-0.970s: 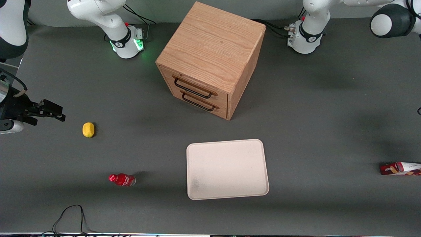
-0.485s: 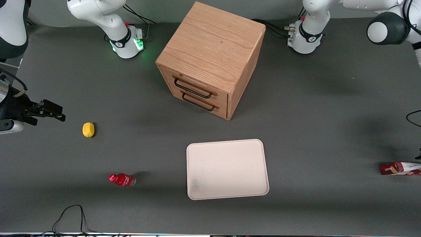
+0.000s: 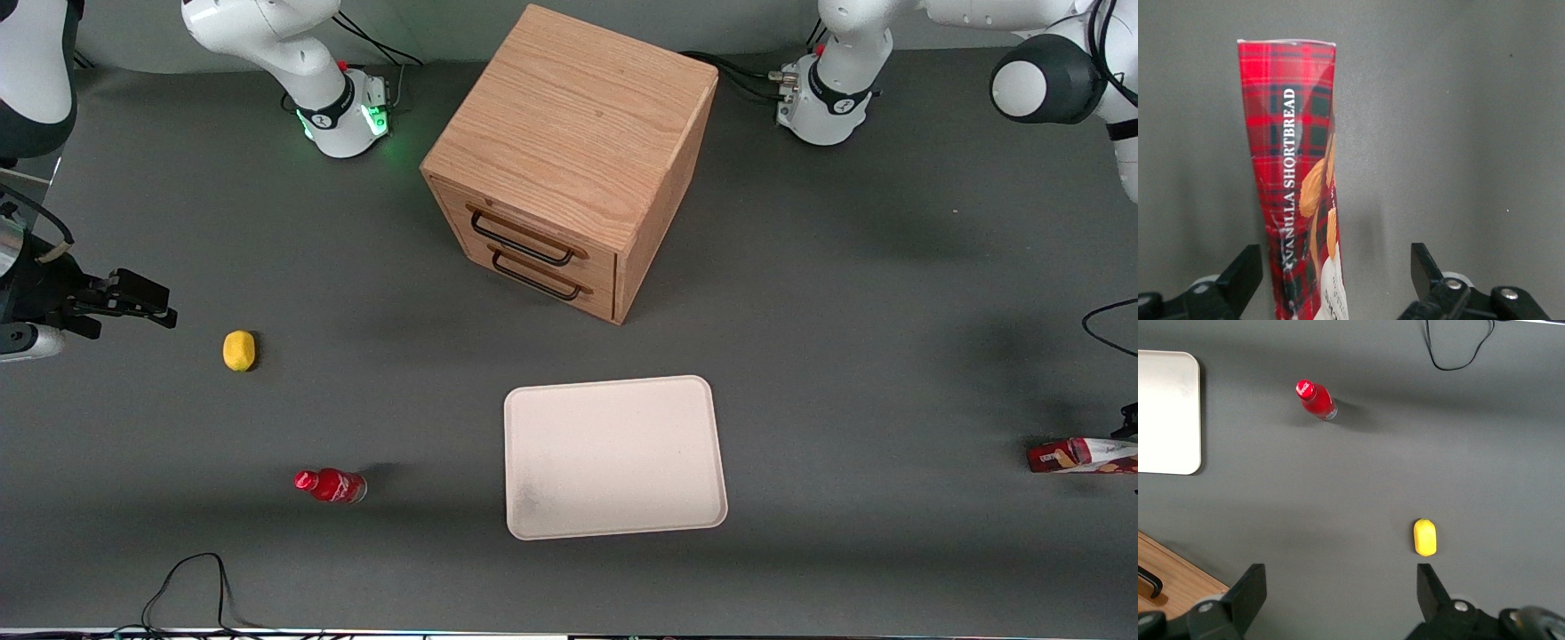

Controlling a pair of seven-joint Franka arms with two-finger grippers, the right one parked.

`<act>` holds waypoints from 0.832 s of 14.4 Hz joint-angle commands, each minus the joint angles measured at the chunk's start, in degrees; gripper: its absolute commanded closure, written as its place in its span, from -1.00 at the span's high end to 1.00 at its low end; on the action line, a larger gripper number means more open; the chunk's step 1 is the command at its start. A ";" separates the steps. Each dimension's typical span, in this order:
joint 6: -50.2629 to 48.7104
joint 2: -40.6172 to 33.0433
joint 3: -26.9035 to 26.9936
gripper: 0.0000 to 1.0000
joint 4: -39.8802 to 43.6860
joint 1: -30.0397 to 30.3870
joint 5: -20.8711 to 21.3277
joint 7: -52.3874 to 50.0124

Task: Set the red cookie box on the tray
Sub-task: 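Close the left gripper on the cookie box and lift it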

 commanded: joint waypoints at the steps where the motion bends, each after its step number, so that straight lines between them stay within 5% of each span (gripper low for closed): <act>1: -1.93 -1.35 0.32 0.63 -1.05 -0.39 -0.32 -0.64; 2: -3.51 -1.53 0.23 0.42 -0.87 -0.57 -0.32 -0.73; 4: -6.68 -1.97 0.32 -0.32 -0.70 -0.65 -0.40 -0.82; 7: -7.92 -1.97 0.32 -0.92 0.18 -0.74 -0.40 -0.82; 12: -7.92 -1.97 0.41 -1.00 0.36 -0.74 -0.23 -0.56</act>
